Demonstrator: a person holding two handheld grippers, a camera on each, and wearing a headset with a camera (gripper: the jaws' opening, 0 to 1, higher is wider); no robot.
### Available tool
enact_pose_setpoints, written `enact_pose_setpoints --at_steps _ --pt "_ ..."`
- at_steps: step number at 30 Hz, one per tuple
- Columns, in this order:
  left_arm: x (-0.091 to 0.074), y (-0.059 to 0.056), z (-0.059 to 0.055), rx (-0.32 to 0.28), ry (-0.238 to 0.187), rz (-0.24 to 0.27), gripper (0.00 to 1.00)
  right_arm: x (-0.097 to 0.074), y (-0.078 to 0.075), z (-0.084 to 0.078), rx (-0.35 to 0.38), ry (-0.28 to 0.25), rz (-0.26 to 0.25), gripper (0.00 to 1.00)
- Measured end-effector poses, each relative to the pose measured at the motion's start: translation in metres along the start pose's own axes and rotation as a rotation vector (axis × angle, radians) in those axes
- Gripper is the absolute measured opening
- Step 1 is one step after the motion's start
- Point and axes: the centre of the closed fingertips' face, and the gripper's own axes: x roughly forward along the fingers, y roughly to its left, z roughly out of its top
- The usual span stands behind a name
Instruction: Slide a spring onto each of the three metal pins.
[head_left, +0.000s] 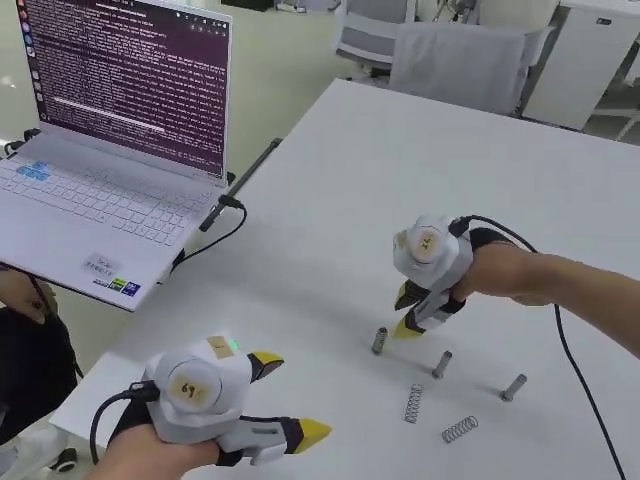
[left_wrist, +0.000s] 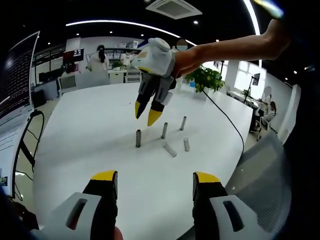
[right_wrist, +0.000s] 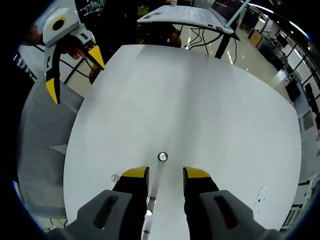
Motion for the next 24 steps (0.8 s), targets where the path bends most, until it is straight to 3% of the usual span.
enact_pose_setpoints --at_steps 9,17,24 --pt "0.003 -0.004 0.002 0.001 0.002 -0.010 0.56 -0.013 0.005 -0.004 0.164 -0.133 -0.020 0.26" --pt "0.007 -0.008 0.004 0.008 0.006 -0.021 0.56 -0.021 0.007 -0.012 0.225 -0.174 -0.040 0.27" --pt "0.010 -0.006 0.006 0.003 0.006 -0.020 0.56 -0.035 0.005 -0.016 0.316 -0.256 -0.082 0.31"
